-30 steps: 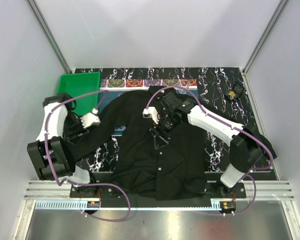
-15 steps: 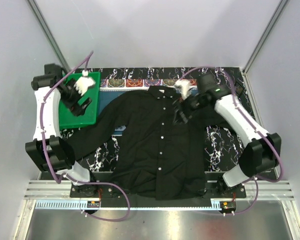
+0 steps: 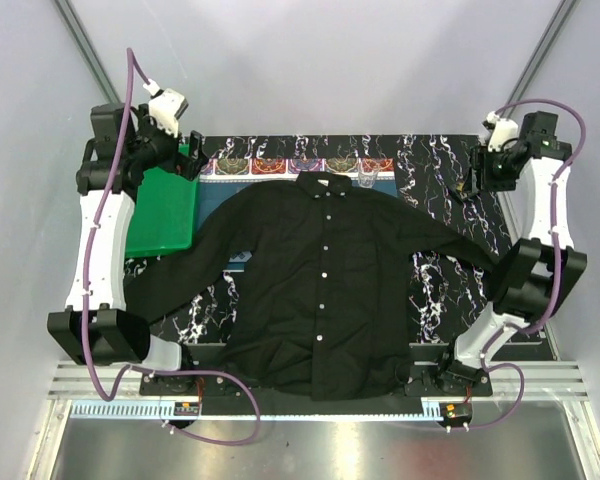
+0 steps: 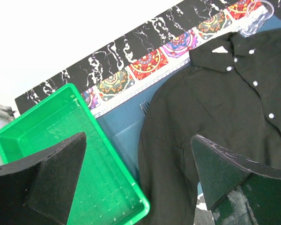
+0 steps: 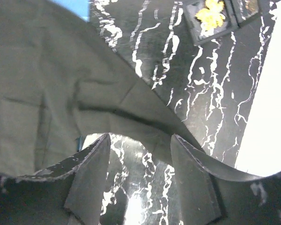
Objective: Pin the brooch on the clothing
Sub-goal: Flatten out the clothes at the center of the board, then pick up the brooch from the brooch box.
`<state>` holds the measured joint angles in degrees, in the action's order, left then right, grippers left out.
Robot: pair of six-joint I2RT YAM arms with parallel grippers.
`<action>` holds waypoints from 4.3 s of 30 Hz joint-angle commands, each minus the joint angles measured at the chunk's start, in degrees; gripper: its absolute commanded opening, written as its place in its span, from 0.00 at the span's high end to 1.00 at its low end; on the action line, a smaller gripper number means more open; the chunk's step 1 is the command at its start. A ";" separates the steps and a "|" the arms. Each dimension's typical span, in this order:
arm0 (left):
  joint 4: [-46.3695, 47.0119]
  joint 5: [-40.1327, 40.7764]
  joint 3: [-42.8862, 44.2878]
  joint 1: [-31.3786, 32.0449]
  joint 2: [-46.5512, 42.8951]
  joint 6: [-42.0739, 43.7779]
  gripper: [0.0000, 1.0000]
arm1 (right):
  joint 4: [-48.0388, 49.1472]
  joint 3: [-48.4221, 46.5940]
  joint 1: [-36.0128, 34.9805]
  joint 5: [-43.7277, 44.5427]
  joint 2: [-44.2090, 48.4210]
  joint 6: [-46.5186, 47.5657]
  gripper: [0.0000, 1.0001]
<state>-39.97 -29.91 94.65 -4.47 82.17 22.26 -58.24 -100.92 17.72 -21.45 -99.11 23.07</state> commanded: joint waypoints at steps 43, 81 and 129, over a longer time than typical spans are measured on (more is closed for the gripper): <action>11.75 -1.55 -3.68 2.10 5.37 -9.52 0.01 | 40.40 0.64 -9.45 35.87 -29.47 24.30 0.59; 11.05 -2.08 -4.21 2.18 5.63 -8.29 0.01 | 43.64 2.83 -9.63 35.69 -30.62 28.87 0.99; 12.90 -26.40 -18.62 1.75 -4.30 12.36 0.01 | 11.31 9.96 -14.19 6.35 5.41 17.73 1.00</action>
<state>-26.57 -48.16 75.31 -2.66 78.59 29.74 -40.03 -91.29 6.15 -7.55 -99.24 44.51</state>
